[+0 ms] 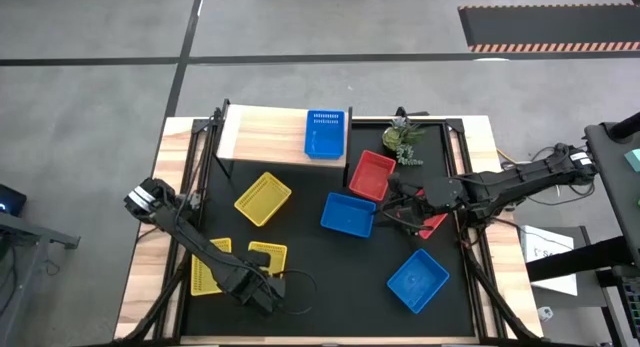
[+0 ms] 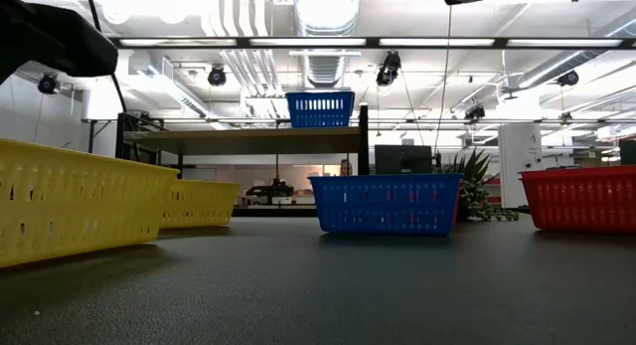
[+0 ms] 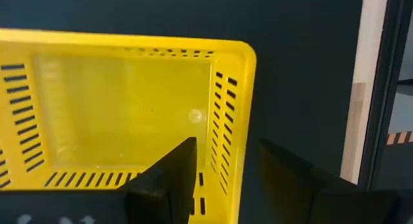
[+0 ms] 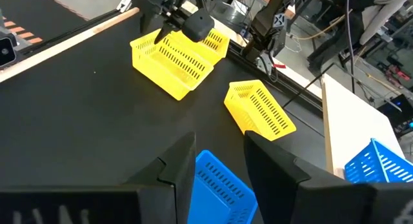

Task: Stack baskets on shelf by color
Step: Put the bottom right yellow bin on the shelf

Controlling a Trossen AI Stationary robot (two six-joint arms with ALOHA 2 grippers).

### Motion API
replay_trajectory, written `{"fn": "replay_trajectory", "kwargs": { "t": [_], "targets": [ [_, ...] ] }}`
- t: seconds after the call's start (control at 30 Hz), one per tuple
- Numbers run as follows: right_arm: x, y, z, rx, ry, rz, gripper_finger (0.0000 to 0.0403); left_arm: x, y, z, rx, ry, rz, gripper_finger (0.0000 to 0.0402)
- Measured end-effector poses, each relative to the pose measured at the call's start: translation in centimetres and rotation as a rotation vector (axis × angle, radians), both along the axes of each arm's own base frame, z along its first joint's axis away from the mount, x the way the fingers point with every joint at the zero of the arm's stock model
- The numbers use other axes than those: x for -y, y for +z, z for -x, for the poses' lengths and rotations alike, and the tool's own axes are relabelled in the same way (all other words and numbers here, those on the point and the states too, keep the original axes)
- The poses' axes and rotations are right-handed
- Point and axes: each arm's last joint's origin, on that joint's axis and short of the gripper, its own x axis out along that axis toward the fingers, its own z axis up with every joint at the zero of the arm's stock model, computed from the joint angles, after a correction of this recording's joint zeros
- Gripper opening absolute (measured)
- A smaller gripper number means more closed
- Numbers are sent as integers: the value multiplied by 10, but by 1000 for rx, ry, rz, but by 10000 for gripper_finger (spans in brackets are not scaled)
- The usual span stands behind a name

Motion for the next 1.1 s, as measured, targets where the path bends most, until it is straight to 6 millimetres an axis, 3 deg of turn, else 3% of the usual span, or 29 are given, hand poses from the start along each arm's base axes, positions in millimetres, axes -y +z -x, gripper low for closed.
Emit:
{"fn": "replay_trajectory", "kwargs": {
  "t": [0.3, 0.5, 0.73, 0.93, 1.1],
  "targets": [
    [0, 0, 0, 1, 2, 5, 123, -2, -15, 3, 10, -2, -6, 142],
    [0, 0, 0, 1, 3, 8, 123, 0, -17, 1, 40, -2, 15, 98],
    [0, 0, 0, -2, 5, 14, 123, 1, -14, -1, 47, -3, 30, 9],
    [0, -1, 0, -3, 12, 31, 123, 4, -7, -7, 84, -1, 58, 4],
    [-1, -3, -2, -3, 38, 75, 123, 2, 9, -20, 176, -51, 46, 2]
  ]
}}
